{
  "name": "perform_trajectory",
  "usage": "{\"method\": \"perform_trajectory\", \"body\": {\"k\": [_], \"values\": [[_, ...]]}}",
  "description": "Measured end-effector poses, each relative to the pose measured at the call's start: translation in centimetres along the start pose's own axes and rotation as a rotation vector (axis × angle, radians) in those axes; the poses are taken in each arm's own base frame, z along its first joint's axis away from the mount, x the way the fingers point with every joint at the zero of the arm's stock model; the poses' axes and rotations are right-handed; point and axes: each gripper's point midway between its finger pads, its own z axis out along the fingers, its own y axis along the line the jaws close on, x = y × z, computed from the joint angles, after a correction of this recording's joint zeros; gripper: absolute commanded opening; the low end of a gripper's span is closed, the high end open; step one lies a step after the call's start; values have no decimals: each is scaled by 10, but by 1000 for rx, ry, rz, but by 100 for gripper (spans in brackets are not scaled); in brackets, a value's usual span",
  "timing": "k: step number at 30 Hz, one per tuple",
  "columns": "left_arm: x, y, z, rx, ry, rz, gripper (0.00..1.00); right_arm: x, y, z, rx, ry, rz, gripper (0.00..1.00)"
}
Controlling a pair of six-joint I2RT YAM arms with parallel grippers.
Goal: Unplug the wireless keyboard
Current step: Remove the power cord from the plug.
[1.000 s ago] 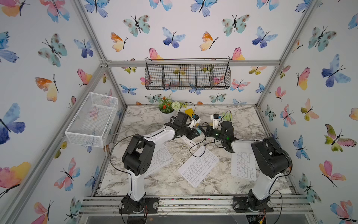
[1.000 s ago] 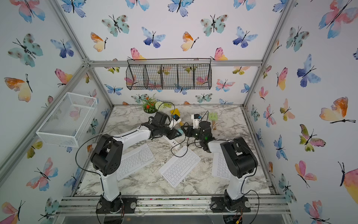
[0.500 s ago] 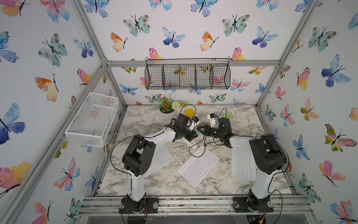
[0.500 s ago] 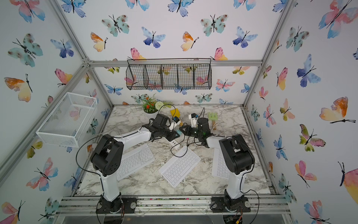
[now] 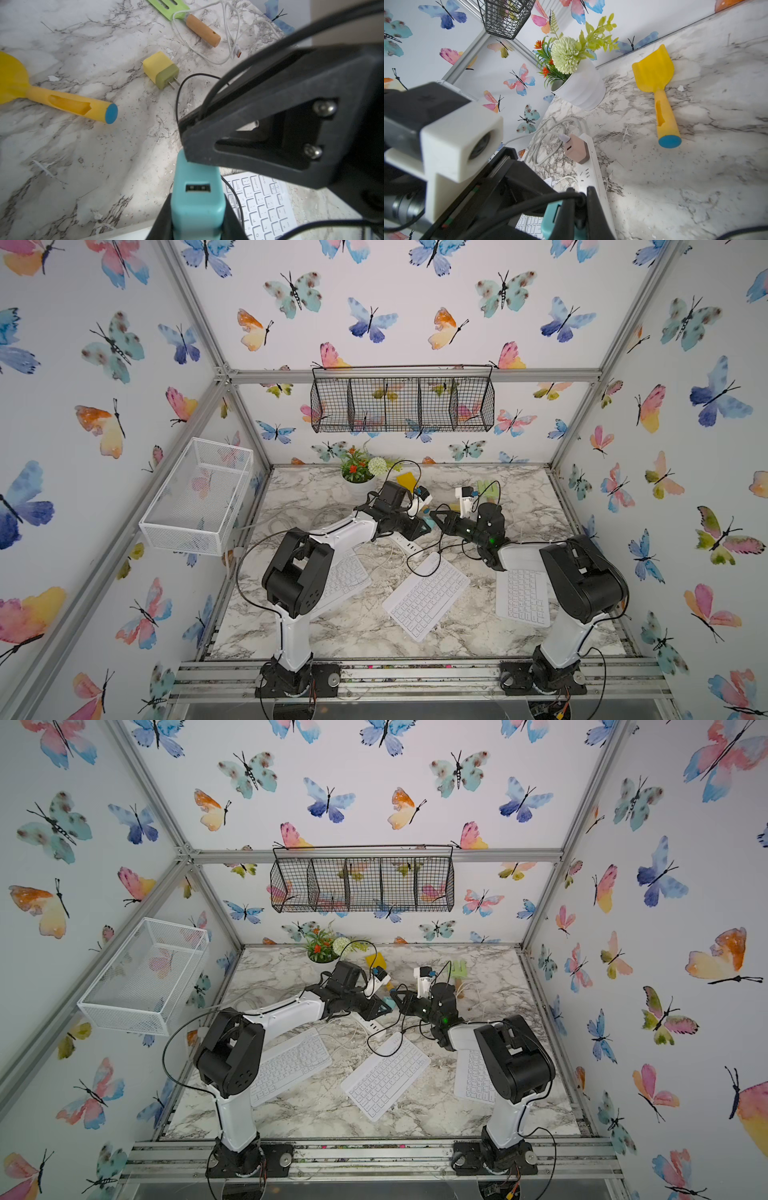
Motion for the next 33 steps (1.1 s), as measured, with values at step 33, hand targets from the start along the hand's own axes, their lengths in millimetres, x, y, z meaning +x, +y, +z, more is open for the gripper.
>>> {"method": "perform_trajectory", "body": {"k": [33], "values": [[-1, -18, 5, 133, 5, -9, 0, -1, -5, -29, -15, -144, -38, 2]]}}
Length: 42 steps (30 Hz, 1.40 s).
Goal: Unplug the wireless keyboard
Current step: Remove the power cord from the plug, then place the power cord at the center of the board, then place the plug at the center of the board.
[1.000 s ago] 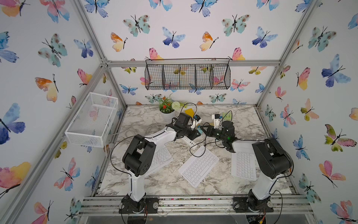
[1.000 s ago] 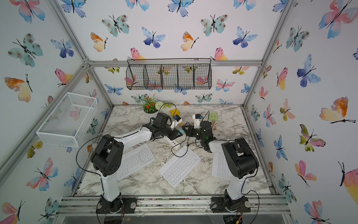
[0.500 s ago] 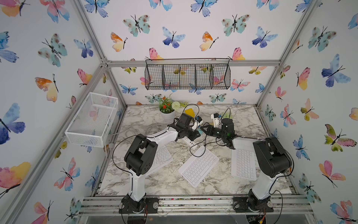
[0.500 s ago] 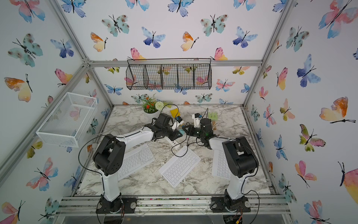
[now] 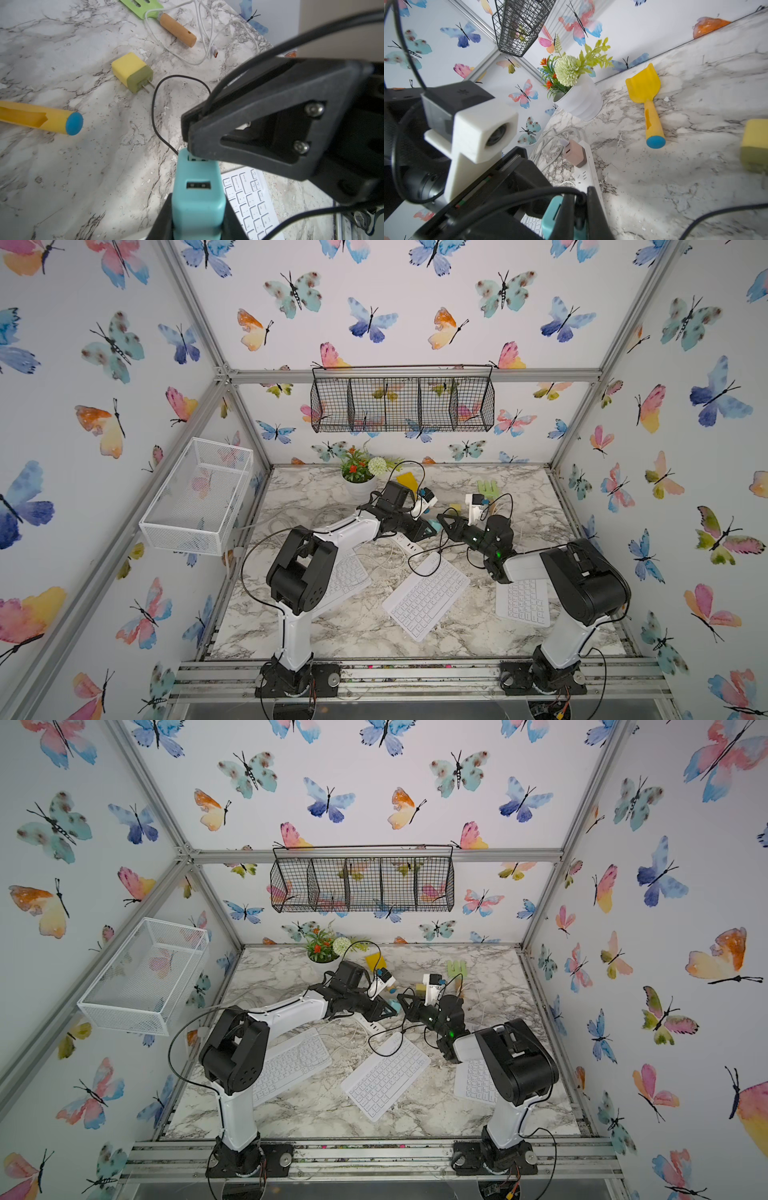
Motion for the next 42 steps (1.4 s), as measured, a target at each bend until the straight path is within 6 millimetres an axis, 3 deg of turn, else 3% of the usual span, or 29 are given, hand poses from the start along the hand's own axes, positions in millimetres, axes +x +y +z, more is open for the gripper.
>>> {"method": "perform_trajectory", "body": {"k": [8, 12, 14, 16, 24, 34, 37, 42], "values": [[-3, 15, -1, -89, -5, 48, 0, -16, -4, 24, 40, 49, 39, 3], [58, 19, 2, -102, 171, -13, 0, -77, -14, 28, 61, -67, 24, 3], [70, 15, 3, -89, 211, -10, 0, -95, -23, 24, 79, -105, 27, 3], [69, 12, 4, -88, 214, 3, 0, -98, -29, 21, 93, -108, 36, 2], [60, 18, -2, -109, 211, -41, 0, -75, -33, 23, 93, -28, 51, 3], [-16, 39, -4, -135, 64, -55, 0, -14, -51, 13, 110, 172, 36, 3], [-18, 51, 7, -122, 63, -85, 0, 4, -54, 13, 89, 238, 53, 3], [1, 75, 24, -118, 98, -165, 0, 31, -67, 10, 103, 323, 85, 5]]}}
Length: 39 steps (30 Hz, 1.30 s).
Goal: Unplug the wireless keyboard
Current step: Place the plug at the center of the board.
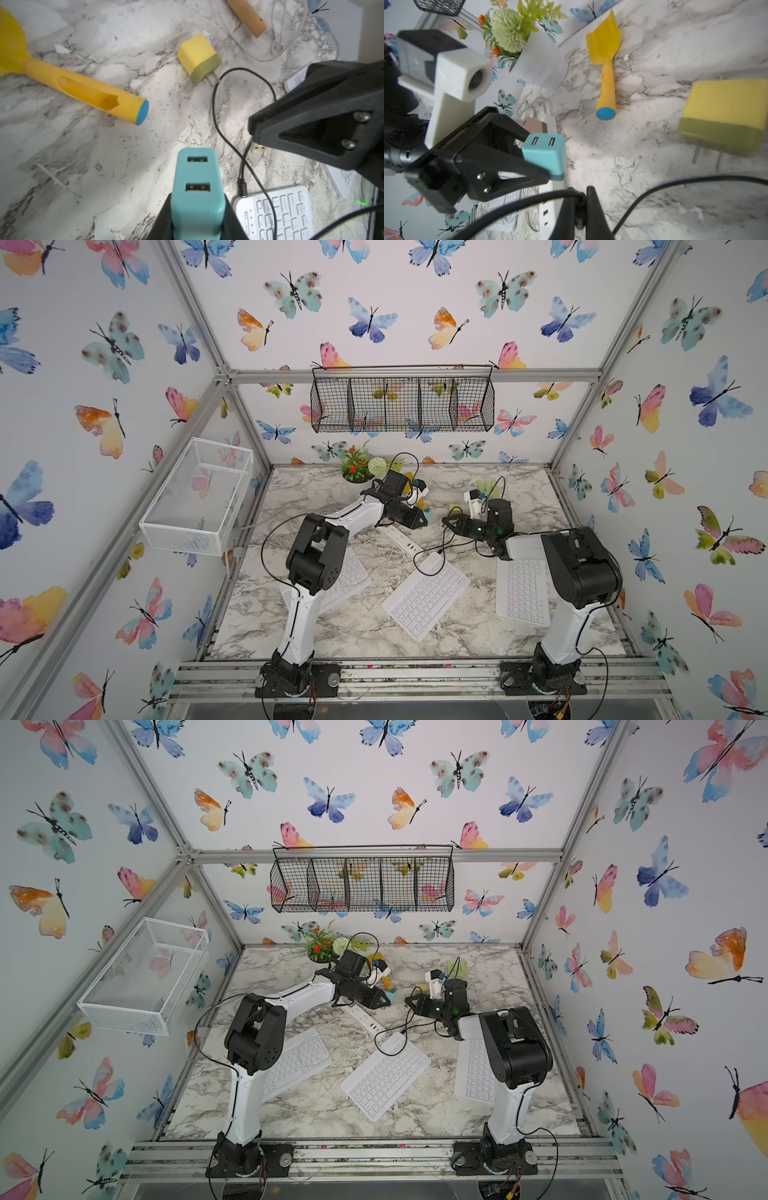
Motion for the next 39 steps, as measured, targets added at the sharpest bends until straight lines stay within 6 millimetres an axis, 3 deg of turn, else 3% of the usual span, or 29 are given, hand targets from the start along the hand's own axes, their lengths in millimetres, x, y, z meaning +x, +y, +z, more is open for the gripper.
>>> {"method": "perform_trajectory", "body": {"k": [5, 10, 13, 16, 19, 26, 34, 39], "values": [[15, 18, 15, -3, 34, -81, 0, 14, -13, 6, 28, 56, 14, 6], [17, 20, 22, 16, 29, -121, 0, 2, -15, 17, 33, 65, 8, 7], [14, 22, 26, 18, 24, -134, 6, -10, -16, 23, 47, 66, -3, 9], [9, 24, 30, 17, 16, -138, 24, -21, -18, 28, 77, 67, -12, 11], [8, 27, 30, 1, 13, -152, 36, -28, -23, 33, 108, 77, -16, 11], [9, 44, 28, -54, 7, -206, 55, -17, -38, 40, 162, 146, -2, 12], [5, 55, 22, -71, -11, -222, 64, 1, -41, 41, 192, 226, -9, 27], [3, 56, 18, -89, -19, -220, 65, -4, -35, 43, 212, 254, -78, 35]]}}
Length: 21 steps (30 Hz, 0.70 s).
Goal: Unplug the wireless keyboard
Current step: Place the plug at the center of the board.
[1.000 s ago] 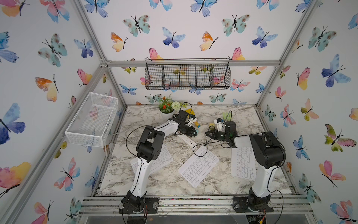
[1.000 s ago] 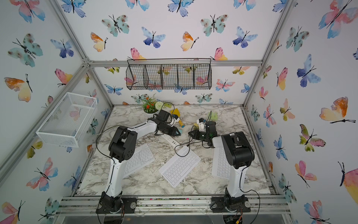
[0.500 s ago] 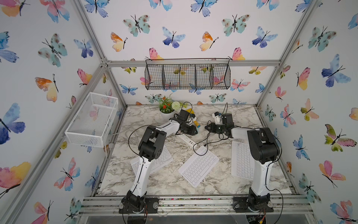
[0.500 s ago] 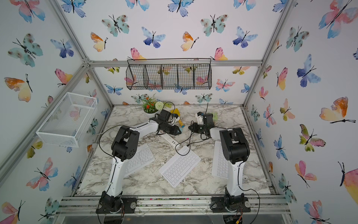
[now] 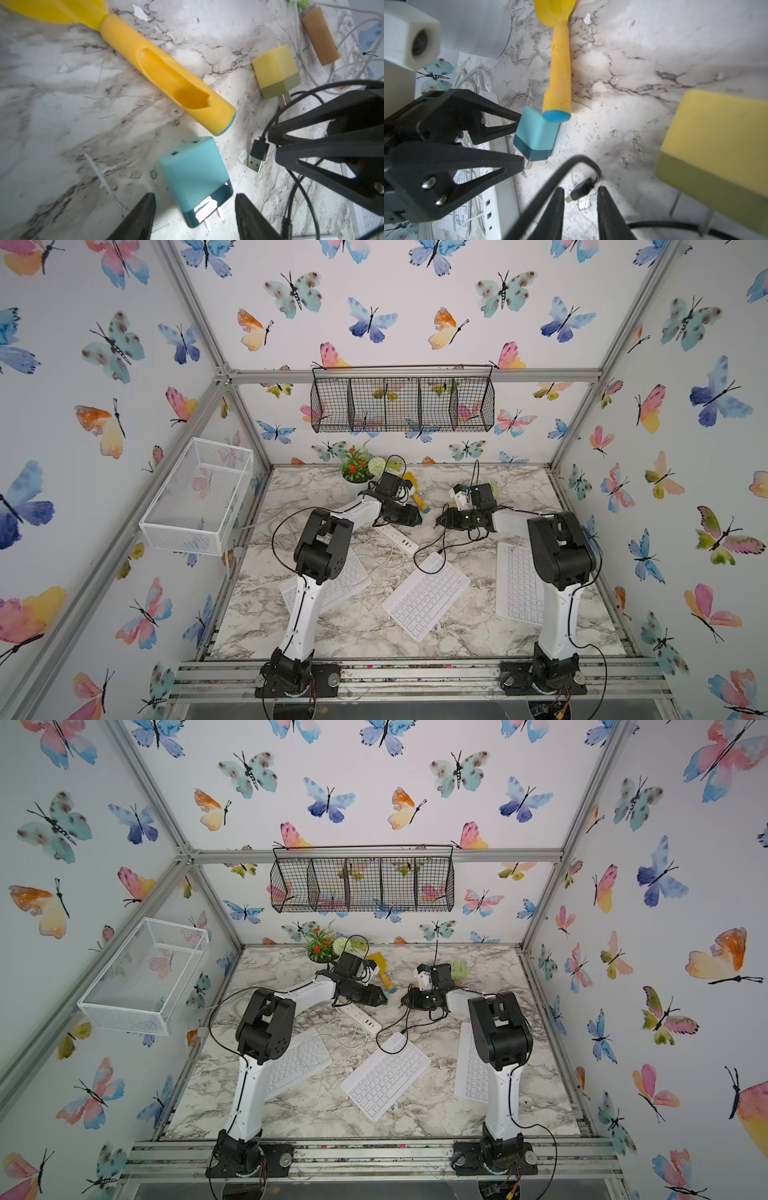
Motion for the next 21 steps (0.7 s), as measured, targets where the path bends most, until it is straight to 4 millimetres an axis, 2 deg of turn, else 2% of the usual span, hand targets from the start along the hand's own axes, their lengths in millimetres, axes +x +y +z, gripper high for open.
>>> {"method": "perform_trajectory", "body": {"k": [6, 11, 16, 21], "values": [[-3, -6, -22, -19, -30, -1, 64, -6, 5, -2, 64, 39, -112, 39], [-17, -24, -56, -14, -95, 24, 62, 15, -7, -5, 142, 117, -144, 42], [-24, -41, -87, 4, -154, 51, 59, 29, -4, -25, 164, 149, -176, 50], [-4, -48, -100, 9, -145, 60, 57, 29, 13, -52, 151, 116, -215, 53]]}}
